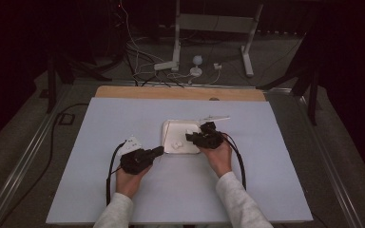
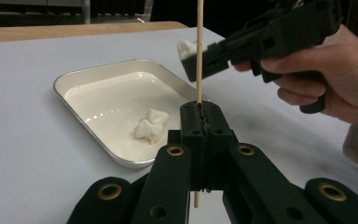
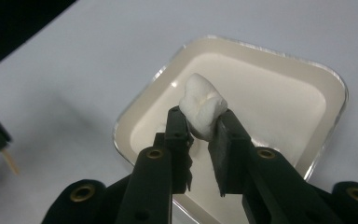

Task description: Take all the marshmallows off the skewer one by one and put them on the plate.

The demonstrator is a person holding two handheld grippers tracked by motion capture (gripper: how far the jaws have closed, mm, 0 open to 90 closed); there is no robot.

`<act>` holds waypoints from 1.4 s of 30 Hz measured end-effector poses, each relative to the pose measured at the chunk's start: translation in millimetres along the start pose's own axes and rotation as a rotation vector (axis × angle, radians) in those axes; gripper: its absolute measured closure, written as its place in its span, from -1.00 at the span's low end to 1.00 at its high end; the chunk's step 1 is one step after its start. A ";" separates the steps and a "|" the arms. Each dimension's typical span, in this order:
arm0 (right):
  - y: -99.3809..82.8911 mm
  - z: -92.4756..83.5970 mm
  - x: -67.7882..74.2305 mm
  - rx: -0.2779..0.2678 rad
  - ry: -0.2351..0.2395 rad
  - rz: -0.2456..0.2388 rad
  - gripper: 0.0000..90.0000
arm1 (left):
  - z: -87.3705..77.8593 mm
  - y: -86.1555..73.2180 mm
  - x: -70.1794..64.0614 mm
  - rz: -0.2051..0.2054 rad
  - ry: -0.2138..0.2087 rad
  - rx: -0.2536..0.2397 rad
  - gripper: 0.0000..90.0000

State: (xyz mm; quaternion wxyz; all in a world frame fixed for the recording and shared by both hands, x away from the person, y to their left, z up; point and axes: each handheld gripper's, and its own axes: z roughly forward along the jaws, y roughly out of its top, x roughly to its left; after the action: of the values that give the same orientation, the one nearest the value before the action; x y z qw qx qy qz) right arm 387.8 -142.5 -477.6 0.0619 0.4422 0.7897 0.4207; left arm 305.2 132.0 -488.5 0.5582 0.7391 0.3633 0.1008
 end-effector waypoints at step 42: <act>-38.5 -88.0 -6.8 -0.174 0.070 -0.051 -1.00 | 8.1 36.6 0.1 -0.070 0.010 0.002 1.00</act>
State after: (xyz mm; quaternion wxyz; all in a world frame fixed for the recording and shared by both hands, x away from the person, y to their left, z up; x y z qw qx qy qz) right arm 325.7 -211.0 -451.0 0.0830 0.3998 0.7629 0.5011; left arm 325.3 121.8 -458.6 0.5589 0.7259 0.3919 0.0846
